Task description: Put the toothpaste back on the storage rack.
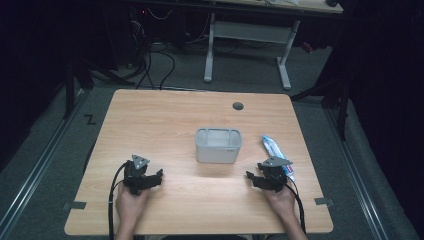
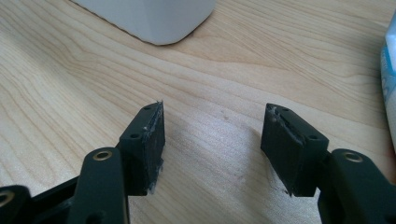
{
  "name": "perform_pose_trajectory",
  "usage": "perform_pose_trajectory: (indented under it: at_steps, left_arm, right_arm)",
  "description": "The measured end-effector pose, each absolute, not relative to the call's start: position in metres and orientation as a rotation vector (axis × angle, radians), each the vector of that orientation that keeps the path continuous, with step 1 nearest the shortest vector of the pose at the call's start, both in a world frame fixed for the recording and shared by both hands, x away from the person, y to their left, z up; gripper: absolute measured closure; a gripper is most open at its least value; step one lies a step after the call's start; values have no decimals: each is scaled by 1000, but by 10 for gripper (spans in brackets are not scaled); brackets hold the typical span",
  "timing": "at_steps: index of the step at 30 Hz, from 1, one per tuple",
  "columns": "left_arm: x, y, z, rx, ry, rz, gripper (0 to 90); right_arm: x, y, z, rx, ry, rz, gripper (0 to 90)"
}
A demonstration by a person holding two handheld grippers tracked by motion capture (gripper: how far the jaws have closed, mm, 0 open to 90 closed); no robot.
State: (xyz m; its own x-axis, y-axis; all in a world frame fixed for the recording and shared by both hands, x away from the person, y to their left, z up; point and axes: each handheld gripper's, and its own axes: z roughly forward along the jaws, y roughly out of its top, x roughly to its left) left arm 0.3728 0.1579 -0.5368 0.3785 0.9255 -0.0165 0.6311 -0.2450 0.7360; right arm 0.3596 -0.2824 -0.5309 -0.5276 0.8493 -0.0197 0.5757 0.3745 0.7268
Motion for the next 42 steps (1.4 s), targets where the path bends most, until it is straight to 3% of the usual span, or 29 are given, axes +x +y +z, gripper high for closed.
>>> perform_pose_trajectory:
  at_steps: [16,21,27,42]
  left_arm:
    - [376,158,-537,1981,1330,565,220]
    - [375,160,-536,1961,1348,581,279]
    - [373,158,-537,1981,1328,569,227]
    - [373,158,-537,1978,1331,566,222]
  right_arm:
    - [360,-282,-531,1247,2247,955,392]
    - [360,-282,-531,1243,2246,953,393]
    - [359,-282,-531,1256,2237,953,402]
    - [354,-284,-524,1241,2215,968,460]
